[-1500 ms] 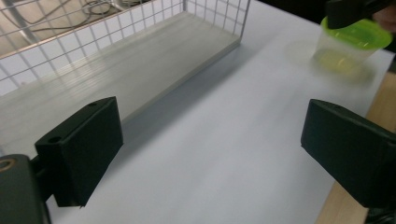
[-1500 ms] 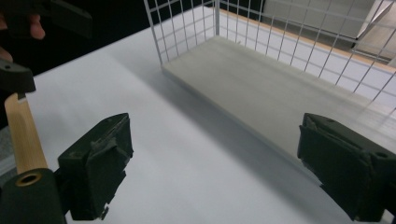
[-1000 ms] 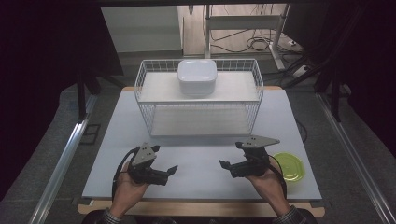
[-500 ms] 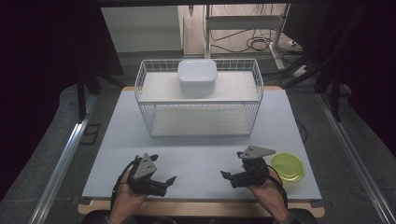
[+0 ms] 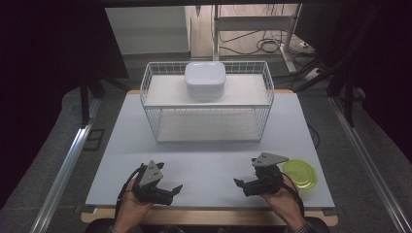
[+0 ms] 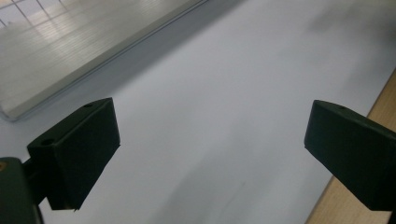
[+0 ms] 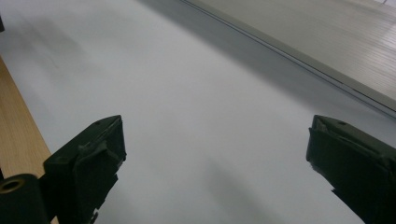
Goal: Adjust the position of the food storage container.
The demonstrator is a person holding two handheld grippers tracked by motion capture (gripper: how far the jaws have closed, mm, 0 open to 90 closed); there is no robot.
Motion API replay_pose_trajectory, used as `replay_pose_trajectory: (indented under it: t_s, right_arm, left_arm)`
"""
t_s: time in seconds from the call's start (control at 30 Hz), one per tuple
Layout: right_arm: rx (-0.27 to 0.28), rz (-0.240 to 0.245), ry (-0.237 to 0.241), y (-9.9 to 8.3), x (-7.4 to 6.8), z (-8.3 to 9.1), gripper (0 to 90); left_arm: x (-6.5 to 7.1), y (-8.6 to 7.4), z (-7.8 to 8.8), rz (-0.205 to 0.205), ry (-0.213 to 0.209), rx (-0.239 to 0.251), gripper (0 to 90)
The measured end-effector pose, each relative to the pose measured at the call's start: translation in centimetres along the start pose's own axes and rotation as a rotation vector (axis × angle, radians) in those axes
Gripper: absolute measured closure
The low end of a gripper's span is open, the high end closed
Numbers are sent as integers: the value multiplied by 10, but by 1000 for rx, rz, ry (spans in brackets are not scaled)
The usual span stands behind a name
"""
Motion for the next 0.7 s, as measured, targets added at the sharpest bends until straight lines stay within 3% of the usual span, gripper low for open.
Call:
replay_pose_trajectory:
  t_s: [0.07,0.13,0.2,0.37,0.57,0.7]
  right_arm:
    - [-17,-3,19,1,2,4,42]
    - [-40,10,-7,1,3,10,74]
    - [-50,14,-48,1,5,16,198]
    - [-24,-27,-94,1,19,35,568]
    - [-45,-60,-156,-9,38,54,882]
    - [-27,-87,-221,-11,50,72,898]
  left_arm:
    - [1,0,0,-3,1,0,29]
    - [1,0,0,-3,1,0,29]
    - [1,0,-1,-2,1,-1,29]
    - [1,0,-1,-8,2,-5,29]
    - [2,0,-2,-14,-9,-17,29]
    - [3,0,-2,-8,-17,-12,29]
Point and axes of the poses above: each handheld gripper's, and its own axes: z roughly backward along the jaws, y roughly out of its top, x roughly to its right, the point moved 2 cm from there along -z, roughly forward along the jaws, and after that the axes turned 8 degrees about x, right-handed, at the moved point
